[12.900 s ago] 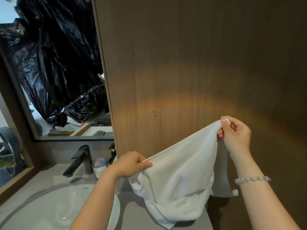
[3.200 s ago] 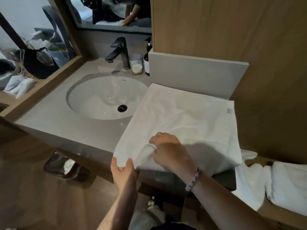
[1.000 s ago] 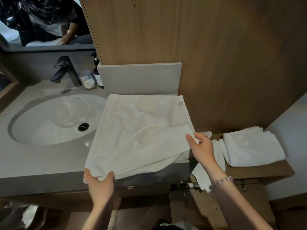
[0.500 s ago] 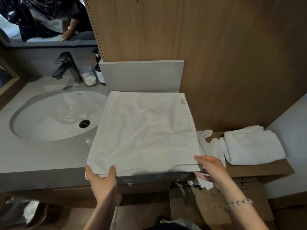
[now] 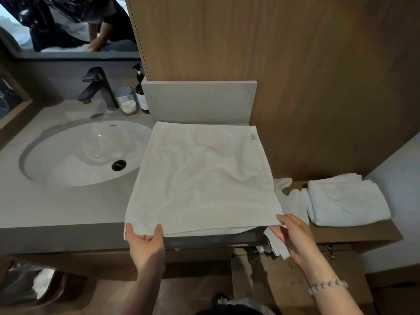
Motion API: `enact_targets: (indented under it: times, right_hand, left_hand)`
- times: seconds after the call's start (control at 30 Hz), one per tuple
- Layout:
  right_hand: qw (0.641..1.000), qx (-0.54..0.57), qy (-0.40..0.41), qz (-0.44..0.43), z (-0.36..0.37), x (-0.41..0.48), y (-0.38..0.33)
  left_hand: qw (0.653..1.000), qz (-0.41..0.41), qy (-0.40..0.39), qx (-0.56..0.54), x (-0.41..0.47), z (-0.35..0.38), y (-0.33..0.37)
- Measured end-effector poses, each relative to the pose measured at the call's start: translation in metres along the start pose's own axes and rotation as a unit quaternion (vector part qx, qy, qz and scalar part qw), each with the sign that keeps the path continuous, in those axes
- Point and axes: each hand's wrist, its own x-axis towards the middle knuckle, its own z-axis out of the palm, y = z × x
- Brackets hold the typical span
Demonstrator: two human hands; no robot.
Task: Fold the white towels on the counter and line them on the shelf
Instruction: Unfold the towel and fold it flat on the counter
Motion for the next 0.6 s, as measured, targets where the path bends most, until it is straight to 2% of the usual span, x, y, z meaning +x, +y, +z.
enact_targets:
  times: [0.2, 0.43, 0.5, 0.6]
  right_hand:
    - [1.000, -0.003, 0.007, -0.018, -0.007, 0.000, 0.009]
    - [0.998, -0.022, 0.047, -0.021, -0.012, 0.004, 0.018]
    - [0.998, -0.021, 0.054, -0.022, -0.014, 0.007, 0.019]
    - [0.999, -0.008, 0.020, -0.031, -0.014, 0.007, 0.018]
  left_hand:
    - [0.999, 0.034, 0.001, -0.016, 0.001, -0.005, -0.001]
    - [0.995, 0.088, -0.002, 0.038, 0.000, -0.017, -0.005]
    - [0.997, 0.076, -0.007, 0.015, 0.000, -0.017, -0.004]
    - [0.999, 0.052, 0.013, -0.012, 0.005, -0.019, -0.002]
